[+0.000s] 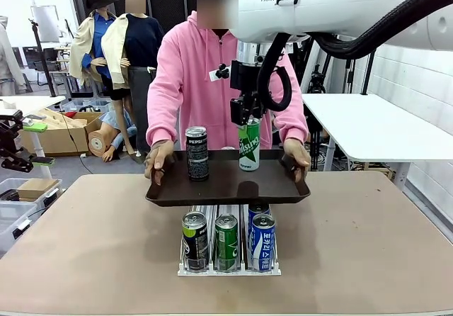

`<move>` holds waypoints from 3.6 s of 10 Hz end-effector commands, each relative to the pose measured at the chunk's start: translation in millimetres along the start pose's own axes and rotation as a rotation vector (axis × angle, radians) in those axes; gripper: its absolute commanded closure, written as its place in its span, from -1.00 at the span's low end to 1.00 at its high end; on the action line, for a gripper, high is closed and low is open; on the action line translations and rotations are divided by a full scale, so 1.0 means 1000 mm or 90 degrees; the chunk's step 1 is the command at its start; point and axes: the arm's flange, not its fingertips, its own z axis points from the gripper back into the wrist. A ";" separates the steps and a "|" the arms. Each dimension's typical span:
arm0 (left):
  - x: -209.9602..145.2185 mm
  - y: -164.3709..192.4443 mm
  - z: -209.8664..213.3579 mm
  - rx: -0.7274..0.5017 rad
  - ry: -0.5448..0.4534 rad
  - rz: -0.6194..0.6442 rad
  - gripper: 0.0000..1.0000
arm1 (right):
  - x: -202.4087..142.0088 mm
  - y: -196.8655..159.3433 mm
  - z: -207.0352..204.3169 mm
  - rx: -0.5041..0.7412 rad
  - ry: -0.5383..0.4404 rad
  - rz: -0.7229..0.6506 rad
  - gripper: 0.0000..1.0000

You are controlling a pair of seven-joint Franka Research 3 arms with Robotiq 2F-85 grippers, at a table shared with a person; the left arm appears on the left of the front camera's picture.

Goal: Retrieve and hand over the desired beverage to the person.
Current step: Place the picked can on the Handle tray extended by the person.

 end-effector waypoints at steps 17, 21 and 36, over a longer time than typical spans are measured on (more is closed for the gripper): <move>-0.002 -0.002 0.001 0.001 -0.005 -0.001 -1.00 | -0.016 -0.012 0.009 0.008 -0.008 0.023 -1.00; -0.002 -0.002 0.001 0.001 -0.005 -0.001 -1.00 | -0.054 -0.017 0.038 0.000 -0.048 0.009 -1.00; -0.002 -0.002 0.001 0.001 -0.005 -0.001 -1.00 | -0.063 -0.026 0.058 0.027 -0.052 -0.027 -1.00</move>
